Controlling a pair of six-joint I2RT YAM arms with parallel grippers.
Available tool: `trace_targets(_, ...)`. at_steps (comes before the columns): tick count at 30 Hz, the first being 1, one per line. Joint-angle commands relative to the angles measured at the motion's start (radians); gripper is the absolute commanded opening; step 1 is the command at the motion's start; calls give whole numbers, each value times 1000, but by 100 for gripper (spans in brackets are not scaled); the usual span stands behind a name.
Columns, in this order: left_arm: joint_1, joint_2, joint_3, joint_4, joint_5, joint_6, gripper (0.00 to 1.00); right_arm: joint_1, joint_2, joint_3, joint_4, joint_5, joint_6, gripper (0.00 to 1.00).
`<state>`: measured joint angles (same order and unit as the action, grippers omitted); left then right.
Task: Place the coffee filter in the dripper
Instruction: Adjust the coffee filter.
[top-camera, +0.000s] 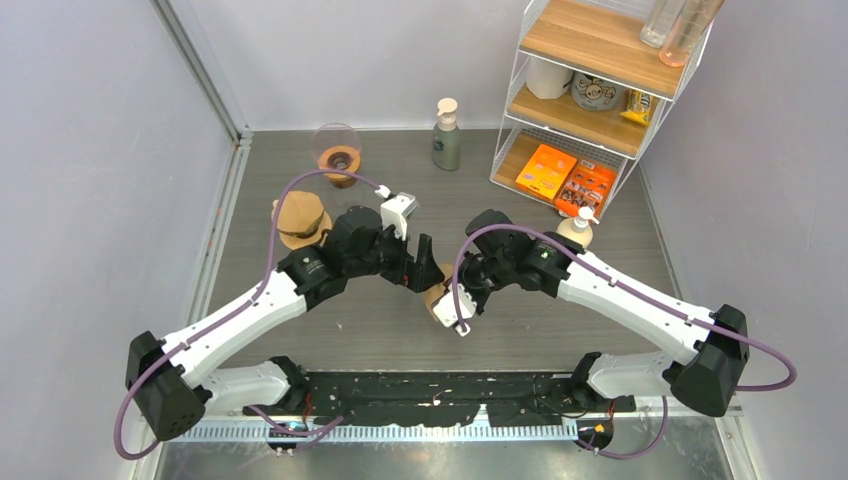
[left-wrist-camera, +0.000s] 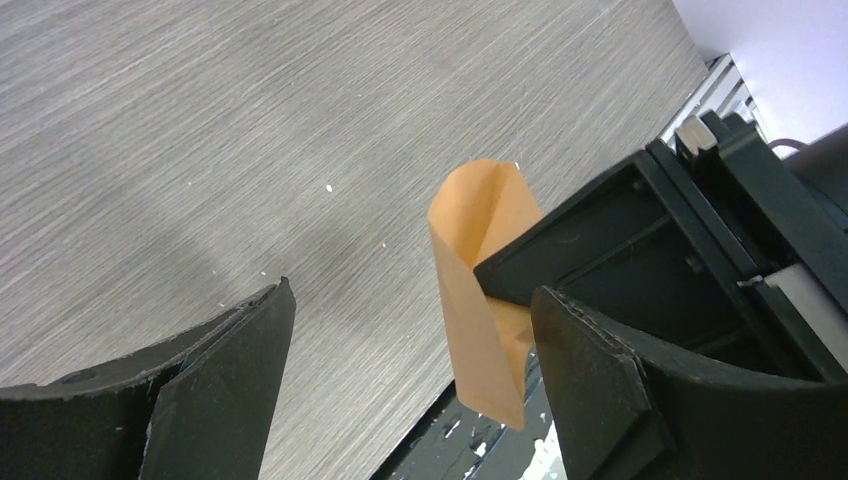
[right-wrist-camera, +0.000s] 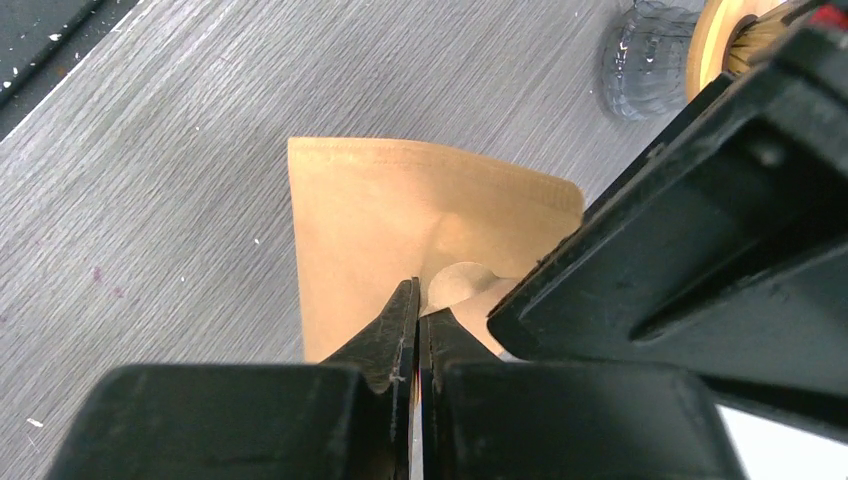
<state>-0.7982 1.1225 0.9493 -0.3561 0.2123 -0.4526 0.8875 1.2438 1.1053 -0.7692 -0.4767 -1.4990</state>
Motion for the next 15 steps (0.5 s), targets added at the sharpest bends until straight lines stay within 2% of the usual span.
trace_targets(1,5,52,57,-12,18,-33,94,7,-16,26,1,-12,-6,5)
trace_targets(10,5,101,76,-27,78,-18,85,7,-37,7,38,16,11,5)
trace_targets(15,5,88,73,-69,25,-26,83,7,-48,1,41,45,16,5)
